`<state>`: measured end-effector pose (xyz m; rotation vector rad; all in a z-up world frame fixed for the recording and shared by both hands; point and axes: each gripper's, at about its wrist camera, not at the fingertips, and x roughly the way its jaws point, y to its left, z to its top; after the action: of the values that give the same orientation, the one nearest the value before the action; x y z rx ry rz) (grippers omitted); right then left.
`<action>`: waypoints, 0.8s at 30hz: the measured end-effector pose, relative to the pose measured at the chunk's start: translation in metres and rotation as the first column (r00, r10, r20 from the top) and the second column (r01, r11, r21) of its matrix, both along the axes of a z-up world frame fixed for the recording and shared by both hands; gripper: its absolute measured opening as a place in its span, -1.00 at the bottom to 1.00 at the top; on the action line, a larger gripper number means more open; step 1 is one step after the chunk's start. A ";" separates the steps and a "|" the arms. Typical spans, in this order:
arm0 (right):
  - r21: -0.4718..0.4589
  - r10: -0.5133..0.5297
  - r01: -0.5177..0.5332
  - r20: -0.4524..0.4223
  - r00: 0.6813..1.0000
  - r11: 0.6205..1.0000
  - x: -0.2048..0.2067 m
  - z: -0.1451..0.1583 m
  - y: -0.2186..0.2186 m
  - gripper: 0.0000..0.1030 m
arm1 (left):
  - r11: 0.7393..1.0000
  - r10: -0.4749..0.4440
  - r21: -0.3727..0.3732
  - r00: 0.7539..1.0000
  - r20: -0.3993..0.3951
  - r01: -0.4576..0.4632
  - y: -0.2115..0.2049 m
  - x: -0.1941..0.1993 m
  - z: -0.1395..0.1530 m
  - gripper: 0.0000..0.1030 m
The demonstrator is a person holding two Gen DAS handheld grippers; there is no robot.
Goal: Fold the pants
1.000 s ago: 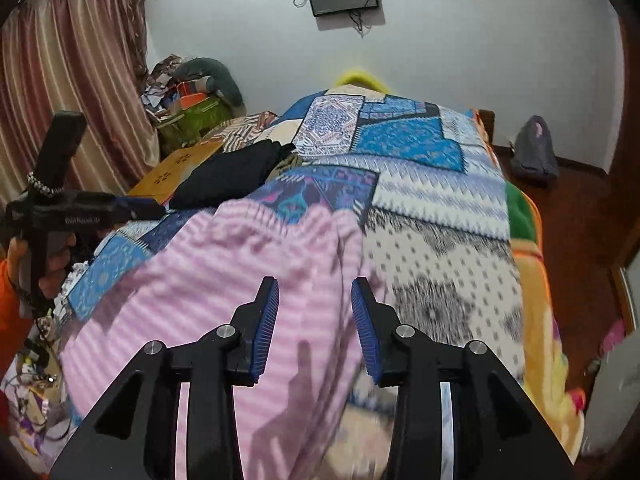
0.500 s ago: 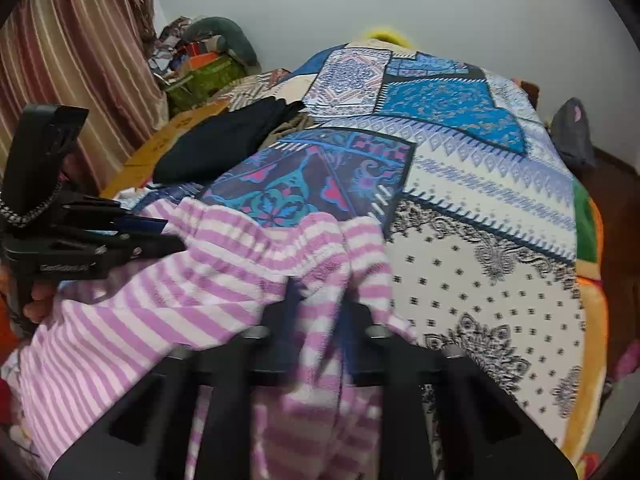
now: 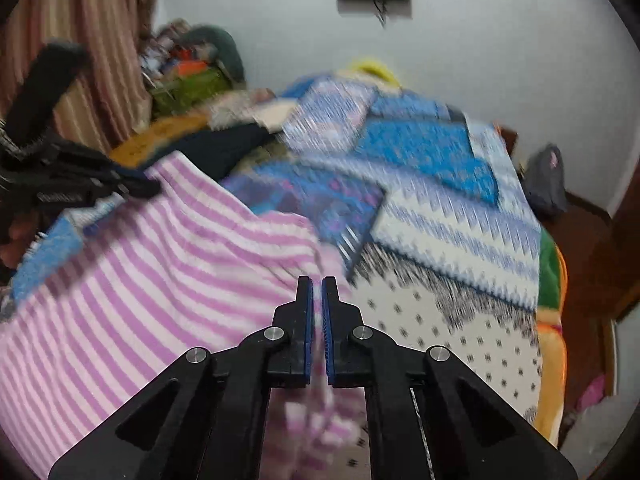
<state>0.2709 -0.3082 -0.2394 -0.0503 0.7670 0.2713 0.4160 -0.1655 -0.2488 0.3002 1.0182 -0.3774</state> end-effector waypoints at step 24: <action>0.084 0.164 -0.152 -0.162 0.973 0.985 -0.057 -0.004 0.033 -0.29 | 0.997 -0.039 -0.067 0.994 -0.104 0.032 0.032 -0.115 -0.012 -0.57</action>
<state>0.2139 -0.2750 -0.2437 -0.0211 0.9223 0.4586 0.3008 -0.1339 -0.2604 0.2418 1.1026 -0.4617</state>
